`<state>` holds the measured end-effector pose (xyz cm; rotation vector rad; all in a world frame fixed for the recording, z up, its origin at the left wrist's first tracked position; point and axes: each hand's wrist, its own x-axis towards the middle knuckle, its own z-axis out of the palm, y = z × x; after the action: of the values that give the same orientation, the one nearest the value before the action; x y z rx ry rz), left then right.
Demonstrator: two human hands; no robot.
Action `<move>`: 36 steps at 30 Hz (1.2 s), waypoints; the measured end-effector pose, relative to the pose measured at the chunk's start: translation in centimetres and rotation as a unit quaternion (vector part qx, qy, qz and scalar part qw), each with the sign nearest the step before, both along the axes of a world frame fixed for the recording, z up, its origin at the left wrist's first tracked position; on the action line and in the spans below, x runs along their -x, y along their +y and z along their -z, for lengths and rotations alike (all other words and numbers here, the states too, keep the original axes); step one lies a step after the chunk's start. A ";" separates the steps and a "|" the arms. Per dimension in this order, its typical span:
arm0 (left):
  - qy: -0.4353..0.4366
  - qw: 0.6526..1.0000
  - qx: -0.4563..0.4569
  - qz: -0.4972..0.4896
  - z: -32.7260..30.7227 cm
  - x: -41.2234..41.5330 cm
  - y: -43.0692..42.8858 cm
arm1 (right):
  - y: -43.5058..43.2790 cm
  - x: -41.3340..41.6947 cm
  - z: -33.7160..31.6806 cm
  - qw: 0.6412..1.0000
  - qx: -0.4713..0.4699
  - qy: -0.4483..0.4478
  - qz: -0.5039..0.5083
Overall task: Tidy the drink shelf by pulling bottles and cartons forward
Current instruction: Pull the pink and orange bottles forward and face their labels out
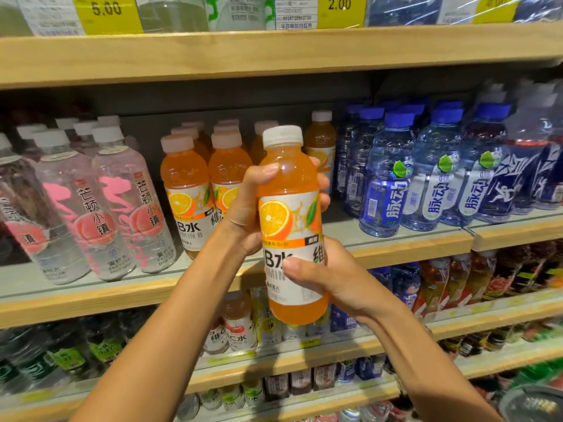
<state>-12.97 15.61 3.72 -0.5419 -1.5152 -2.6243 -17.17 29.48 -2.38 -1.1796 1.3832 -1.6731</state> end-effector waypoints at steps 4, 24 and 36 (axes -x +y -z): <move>-0.015 0.989 0.065 -0.129 0.4 -0.1 -0.4 | -0.3 -0.4 0.5 0.995 0.017 0.045 0.092; 0.339 0.321 0.795 -0.387 13.9 -1.4 -5.4 | -6.5 6.7 2.9 0.962 0.043 0.125 0.238; 0.379 0.305 0.777 -0.399 14.4 -1.5 -5.5 | -10.5 8.3 3.4 0.958 -0.047 0.186 0.214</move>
<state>-11.50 10.11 -10.65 -0.5177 -2.2035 0.5095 -25.49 18.95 -5.83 -1.2484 2.0496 -1.6958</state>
